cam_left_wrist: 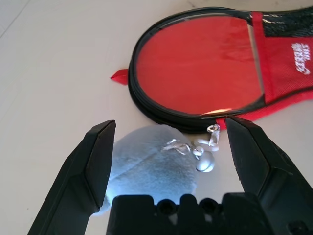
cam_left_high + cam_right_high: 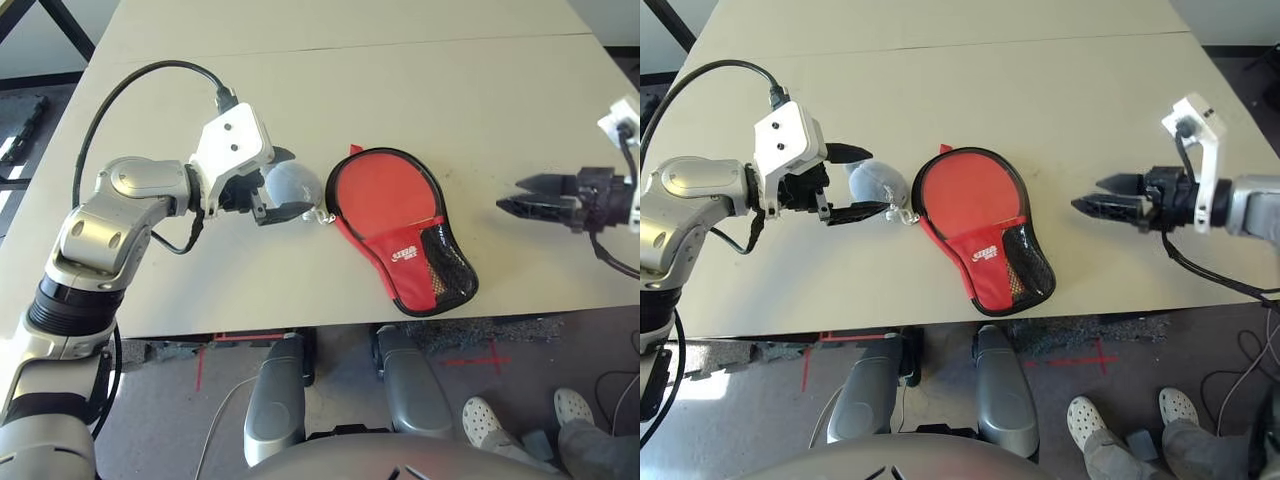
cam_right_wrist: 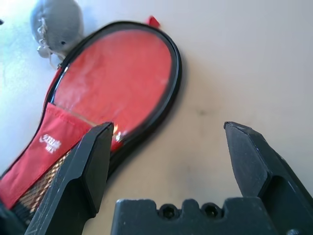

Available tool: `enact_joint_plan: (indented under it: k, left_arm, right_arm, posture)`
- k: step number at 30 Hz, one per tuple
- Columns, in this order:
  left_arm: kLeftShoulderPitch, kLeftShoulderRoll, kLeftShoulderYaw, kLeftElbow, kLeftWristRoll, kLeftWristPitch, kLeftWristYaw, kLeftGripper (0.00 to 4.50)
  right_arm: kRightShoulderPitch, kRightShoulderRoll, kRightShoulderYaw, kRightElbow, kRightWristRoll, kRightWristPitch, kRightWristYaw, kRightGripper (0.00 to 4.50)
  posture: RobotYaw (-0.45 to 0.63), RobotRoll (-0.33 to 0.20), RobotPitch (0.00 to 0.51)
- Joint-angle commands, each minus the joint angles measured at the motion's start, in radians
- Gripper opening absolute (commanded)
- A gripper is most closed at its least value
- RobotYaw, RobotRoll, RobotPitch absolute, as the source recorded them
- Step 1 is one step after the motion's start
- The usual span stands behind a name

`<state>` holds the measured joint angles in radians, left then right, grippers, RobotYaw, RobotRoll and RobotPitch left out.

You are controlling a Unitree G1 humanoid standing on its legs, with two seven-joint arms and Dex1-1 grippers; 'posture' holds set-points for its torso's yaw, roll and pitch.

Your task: Store the ping-pong paddle in its case and zip it.

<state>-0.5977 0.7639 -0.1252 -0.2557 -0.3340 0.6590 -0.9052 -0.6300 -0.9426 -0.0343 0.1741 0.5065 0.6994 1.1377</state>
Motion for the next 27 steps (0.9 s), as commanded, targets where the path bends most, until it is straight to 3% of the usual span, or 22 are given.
enact_joint_plan:
  k: [1, 8, 15, 27]
  left_arm:
    - [-0.007, -0.004, 0.010, 0.022, 0.015, 0.035, 0.030, 4.50]
    - [-0.012, -0.008, 0.021, 0.049, 0.021, 0.064, 0.063, 4.50]
    - [0.002, 0.020, 0.012, 0.069, 0.033, 0.027, 0.029, 4.50]
    - [0.018, 0.066, 0.025, 0.164, 0.046, 0.000, -0.025, 4.50]
  right_arm:
    - [-0.040, 0.055, 0.078, 0.061, -0.084, -0.144, 0.052, 4.49]
    - [-0.149, 0.193, 0.177, 0.190, -0.200, -0.323, 0.122, 4.49]
    - [-0.182, 0.284, 0.219, 0.272, -0.263, -0.410, 0.173, 4.49]
    - [-0.153, 0.339, 0.267, 0.343, -0.376, -0.511, 0.187, 4.49]
  posture:
    - [-0.04, 0.000, 0.231]
    - [-0.03, 0.000, 0.233]
    - [-0.01, 0.000, 0.235]
    - [0.00, 0.000, 0.231]
